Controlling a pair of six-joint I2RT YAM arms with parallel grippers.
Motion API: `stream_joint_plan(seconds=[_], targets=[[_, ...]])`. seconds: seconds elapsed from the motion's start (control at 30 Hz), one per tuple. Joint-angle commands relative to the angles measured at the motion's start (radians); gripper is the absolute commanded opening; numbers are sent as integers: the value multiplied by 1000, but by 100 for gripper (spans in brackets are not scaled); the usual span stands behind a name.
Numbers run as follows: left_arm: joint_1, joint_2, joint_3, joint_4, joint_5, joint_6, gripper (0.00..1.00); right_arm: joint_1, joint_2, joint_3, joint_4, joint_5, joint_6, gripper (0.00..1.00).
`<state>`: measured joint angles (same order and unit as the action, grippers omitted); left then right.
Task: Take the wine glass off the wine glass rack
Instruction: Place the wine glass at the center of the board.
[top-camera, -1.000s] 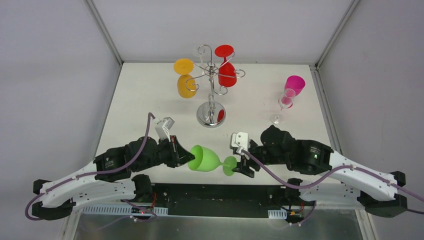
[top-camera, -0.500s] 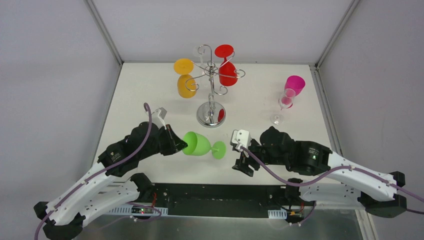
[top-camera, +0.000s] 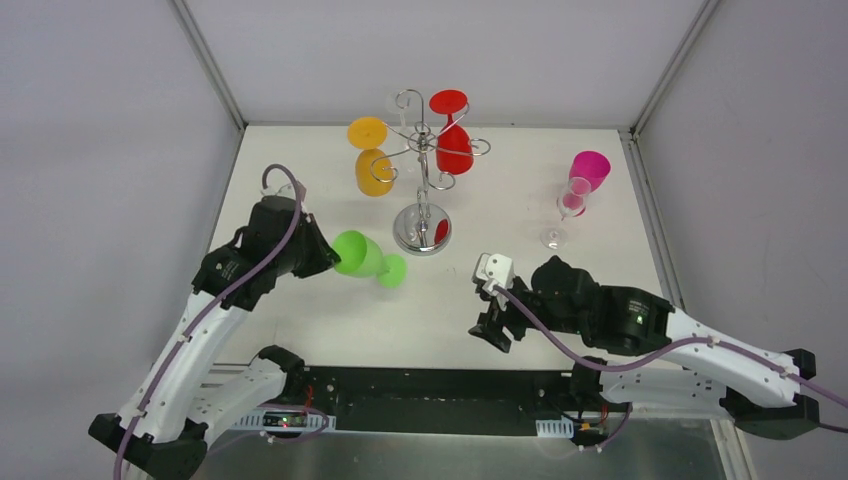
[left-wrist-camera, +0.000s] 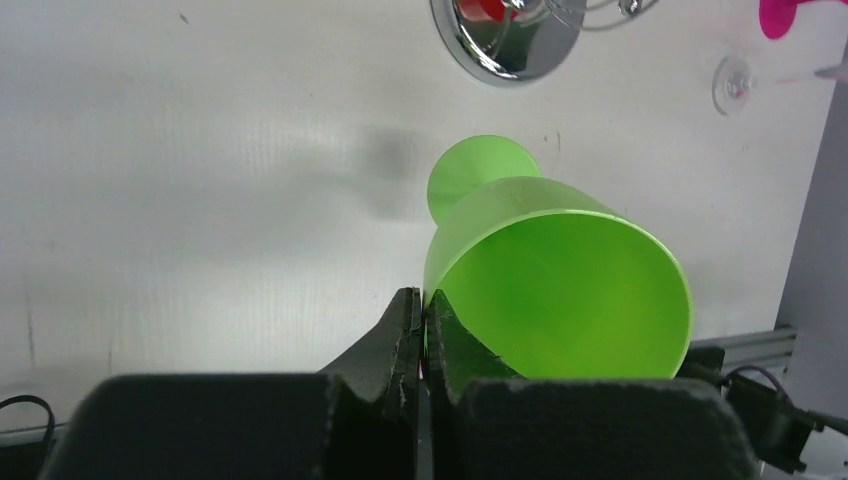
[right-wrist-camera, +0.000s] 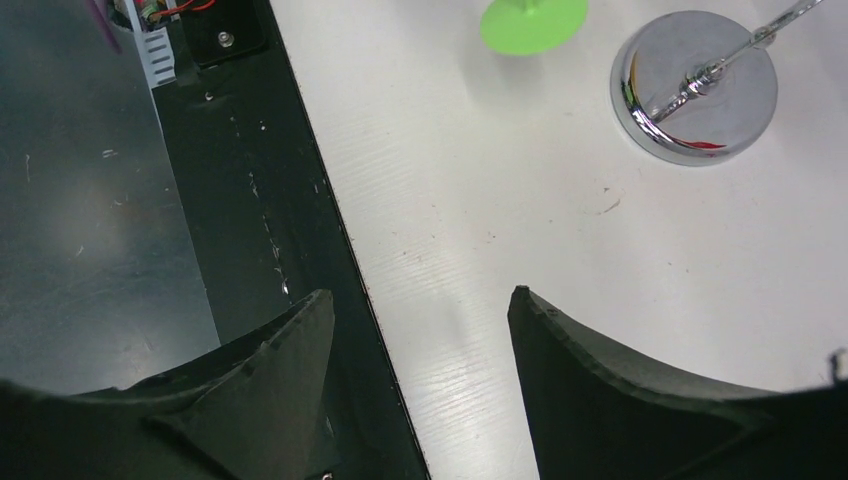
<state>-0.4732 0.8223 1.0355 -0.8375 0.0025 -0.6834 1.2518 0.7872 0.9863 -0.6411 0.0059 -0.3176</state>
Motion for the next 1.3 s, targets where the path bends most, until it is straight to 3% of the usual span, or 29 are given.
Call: stream_joint_plan(seconds=[0.0,0.2,0.33,0.57,0.8,1.27], targets=[[116,63,94,-66,20,118,0,1,-2,35,-15,79,71,68],[260,172,204,-90,63,176,0,1,14,55,-29,202,139,69],[316,255,296,-109,45,201,0,-6,5,44,-27,301,192,74],[353,437,466,-156,-73,241,0,-9,-3,72,-85,326,362,78],[381,561,565,-174,-153,261,0,-10,-83,-2,-49,372,500,78],[417,826,773,-211,-212,285,0,-9,-184,-88,-72,331,557,78]])
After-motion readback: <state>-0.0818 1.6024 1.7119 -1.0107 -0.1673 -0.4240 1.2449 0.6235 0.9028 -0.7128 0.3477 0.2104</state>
